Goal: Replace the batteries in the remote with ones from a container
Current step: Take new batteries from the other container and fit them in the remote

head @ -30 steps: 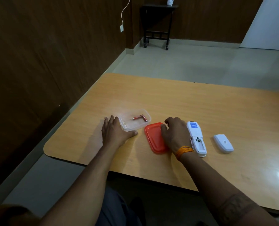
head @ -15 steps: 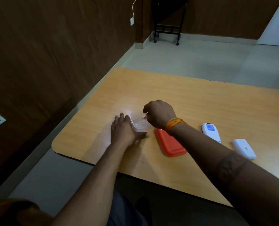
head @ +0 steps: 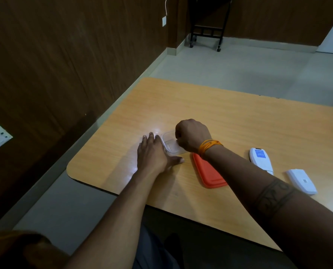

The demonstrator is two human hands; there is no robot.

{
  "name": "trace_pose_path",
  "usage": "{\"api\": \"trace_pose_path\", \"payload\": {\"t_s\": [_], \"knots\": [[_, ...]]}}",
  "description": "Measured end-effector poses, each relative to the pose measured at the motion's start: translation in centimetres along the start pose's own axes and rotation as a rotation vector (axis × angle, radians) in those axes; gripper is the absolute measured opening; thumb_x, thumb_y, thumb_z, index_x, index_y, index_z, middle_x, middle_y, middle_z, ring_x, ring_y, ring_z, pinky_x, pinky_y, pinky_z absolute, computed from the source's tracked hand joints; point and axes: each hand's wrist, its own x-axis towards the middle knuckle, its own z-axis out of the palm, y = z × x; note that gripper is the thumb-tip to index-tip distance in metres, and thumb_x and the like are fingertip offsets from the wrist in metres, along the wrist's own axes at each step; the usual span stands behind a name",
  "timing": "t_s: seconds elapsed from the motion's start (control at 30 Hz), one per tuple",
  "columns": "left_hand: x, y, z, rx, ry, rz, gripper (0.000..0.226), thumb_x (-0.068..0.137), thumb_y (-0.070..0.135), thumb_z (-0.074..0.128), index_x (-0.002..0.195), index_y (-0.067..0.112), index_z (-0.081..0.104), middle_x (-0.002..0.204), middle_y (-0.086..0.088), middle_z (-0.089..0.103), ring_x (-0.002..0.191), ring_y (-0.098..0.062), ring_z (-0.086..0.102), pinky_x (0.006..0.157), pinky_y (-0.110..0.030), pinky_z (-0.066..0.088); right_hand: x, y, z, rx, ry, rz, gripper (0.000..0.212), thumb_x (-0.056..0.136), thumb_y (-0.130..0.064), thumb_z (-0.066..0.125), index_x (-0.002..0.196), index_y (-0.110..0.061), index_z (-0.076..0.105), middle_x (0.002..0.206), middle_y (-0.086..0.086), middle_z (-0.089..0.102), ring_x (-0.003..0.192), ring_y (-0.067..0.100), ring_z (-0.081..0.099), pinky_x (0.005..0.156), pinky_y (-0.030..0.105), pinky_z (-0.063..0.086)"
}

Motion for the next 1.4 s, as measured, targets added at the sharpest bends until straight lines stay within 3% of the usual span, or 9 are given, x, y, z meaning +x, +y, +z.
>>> {"api": "trace_pose_path", "payload": {"t_s": [0.13,0.4,0.67,0.8,0.87,0.93,1.0,1.27,1.4], "knots": [[-0.4,0.3,-0.3,-0.004,0.003,-0.002,0.133,0.066,0.082,0.076,0.164,0.009,0.023,0.175,-0.013,0.014,0.163,-0.032,0.008,0.129,-0.045,0.014,-0.5,0.4,0.0,-0.015,-0.035,-0.026,0.02,0.092,-0.02,0.069,0.11,-0.015,0.075,0.115,0.012,0.071,0.103,0.036,0.069,0.08,0.04,0.057],[-1.5,0.5,-0.5,-0.009,0.012,-0.013,0.13,0.067,0.079,0.077,0.162,0.007,0.026,0.174,-0.014,0.019,0.162,-0.031,0.014,0.129,-0.044,0.017,-1.0,0.4,0.0,0.067,0.002,0.012,0.019,0.096,-0.025,0.068,0.111,-0.016,0.075,0.115,0.013,0.073,0.104,0.037,0.069,0.077,0.037,0.053],[-3.3,1.4,-0.7,-0.012,0.168,0.036,0.126,0.076,0.075,0.075,0.165,0.008,0.016,0.175,-0.015,0.012,0.163,-0.033,0.001,0.127,-0.046,0.02,-4.9,1.2,-0.9,0.548,0.193,0.125,0.011,0.09,-0.015,0.067,0.097,-0.016,0.074,0.101,0.0,0.077,0.095,0.024,0.067,0.079,0.036,0.054],[-5.8,4.3,-0.7,-0.075,0.27,0.174,0.115,0.081,0.065,0.076,0.165,0.009,0.021,0.173,-0.015,0.021,0.161,-0.034,0.012,0.126,-0.045,0.023,-9.6,3.7,-1.2,0.702,0.348,0.22,0.004,0.089,-0.017,0.074,0.092,-0.016,0.074,0.091,-0.007,0.073,0.086,0.014,0.066,0.072,0.017,0.047],[-7.3,6.2,-0.1,-0.111,0.251,0.279,0.104,0.083,0.058,0.078,0.162,0.011,0.03,0.169,-0.012,0.031,0.156,-0.033,0.025,0.123,-0.042,0.029,-12.5,5.7,-1.3,0.751,0.401,0.284,0.009,0.088,-0.018,0.076,0.096,-0.018,0.074,0.089,-0.008,0.074,0.084,0.012,0.069,0.073,0.016,0.051],[-8.9,8.1,0.9,-0.15,0.194,0.37,0.093,0.083,0.053,0.08,0.158,0.015,0.039,0.162,-0.007,0.043,0.148,-0.03,0.039,0.116,-0.04,0.038,-15.3,7.8,-1.4,0.807,0.418,0.349,0.018,0.089,-0.018,0.077,0.107,-0.021,0.072,0.085,-0.004,0.076,0.082,0.013,0.073,0.076,0.035,0.06],[-10.2,9.9,2.2,-0.163,0.134,0.445,0.085,0.083,0.054,0.079,0.153,0.017,0.048,0.153,-0.004,0.053,0.14,-0.027,0.048,0.11,-0.038,0.043,-17.9,10.1,-1.6,0.811,0.44,0.405,0.022,0.089,-0.018,0.076,0.109,-0.025,0.071,0.079,-0.004,0.076,0.078,0.013,0.074,0.078,0.044,0.062],[-11.5,15.2,5.8,-0.123,-0.035,0.638,0.076,0.084,0.053,0.079,0.144,0.012,0.057,0.14,-0.009,0.063,0.124,-0.028,0.061,0.097,-0.038,0.051,-23.1,15.9,-0.6,0.754,0.504,0.555,0.011,0.091,-0.022,0.078,0.101,-0.02,0.073,0.067,-0.011,0.075,0.072,0.006,0.072,0.076,0.048,0.063],[-10.7,16.7,7.0,-0.084,-0.05,0.648,0.066,0.08,0.058,0.078,0.13,0.017,0.064,0.121,-0.01,0.07,0.106,-0.03,0.064,0.084,-0.04,0.054,-22.6,16.0,0.5,0.702,0.549,0.491,0.013,0.089,-0.017,0.078,0.1,-0.017,0.072,0.067,-0.016,0.071,0.073,-0.002,0.07,0.077,0.035,0.058]]}}
